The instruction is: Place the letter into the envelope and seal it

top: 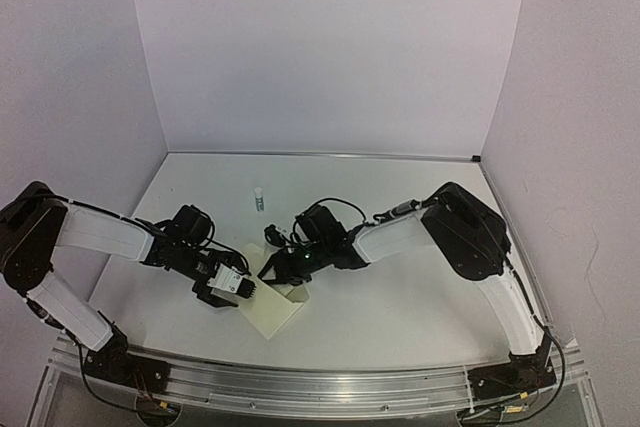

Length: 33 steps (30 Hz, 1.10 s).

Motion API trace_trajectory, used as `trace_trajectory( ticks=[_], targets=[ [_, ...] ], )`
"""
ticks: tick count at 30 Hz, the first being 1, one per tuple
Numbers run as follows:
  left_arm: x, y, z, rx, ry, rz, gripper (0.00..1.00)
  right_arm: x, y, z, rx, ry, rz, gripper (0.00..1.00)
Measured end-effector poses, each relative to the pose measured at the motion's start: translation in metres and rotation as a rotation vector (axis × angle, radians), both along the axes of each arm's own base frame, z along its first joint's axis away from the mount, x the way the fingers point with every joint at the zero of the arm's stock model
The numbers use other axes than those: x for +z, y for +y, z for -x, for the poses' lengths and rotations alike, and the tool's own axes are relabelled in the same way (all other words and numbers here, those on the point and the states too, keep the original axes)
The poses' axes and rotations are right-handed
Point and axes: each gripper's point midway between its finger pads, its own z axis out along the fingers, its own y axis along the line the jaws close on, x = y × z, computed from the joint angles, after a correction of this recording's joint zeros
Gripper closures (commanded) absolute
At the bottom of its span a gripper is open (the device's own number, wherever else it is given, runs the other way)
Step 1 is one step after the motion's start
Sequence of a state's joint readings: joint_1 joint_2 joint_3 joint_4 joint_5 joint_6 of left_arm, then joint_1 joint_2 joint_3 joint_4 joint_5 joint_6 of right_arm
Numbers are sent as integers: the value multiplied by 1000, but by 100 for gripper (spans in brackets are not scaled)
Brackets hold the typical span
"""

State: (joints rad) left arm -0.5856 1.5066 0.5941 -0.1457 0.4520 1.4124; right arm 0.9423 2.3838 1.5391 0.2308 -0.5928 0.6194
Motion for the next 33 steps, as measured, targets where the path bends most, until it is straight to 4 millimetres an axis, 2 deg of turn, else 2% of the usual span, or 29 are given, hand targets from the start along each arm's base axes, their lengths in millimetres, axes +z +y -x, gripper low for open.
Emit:
trace_trajectory(
  ticks=[4,6,8,9,13,16,23,27,31,33],
  targets=[
    [0,0,0,1,1,1,23,3,1,1,12,-20,13,53],
    [0,0,0,5,2,2,23,5,1,2,22,-11,15,55],
    [0,-1,-1,10,0,5,23,6,0,2,29,10,18,77],
    [0,-1,-2,16,1,8,23,6,-1,3,37,21,18,83],
    [0,-4,-5,46,14,23,23,6,-2,6,59,70,14,89],
    [0,-8,-10,80,46,30,23,7,1,6,67,87,11,98],
    [2,-10,-16,166,144,31,19,2,-2,4,80,79,7,100],
    [28,-11,-31,220,240,97,14,-11,-8,18,122,61,13,100],
    [63,-7,-58,291,368,186,10,-12,-7,23,151,26,-4,100],
    [73,-3,-71,346,454,212,10,-11,-6,23,158,4,-11,100]
  ],
)
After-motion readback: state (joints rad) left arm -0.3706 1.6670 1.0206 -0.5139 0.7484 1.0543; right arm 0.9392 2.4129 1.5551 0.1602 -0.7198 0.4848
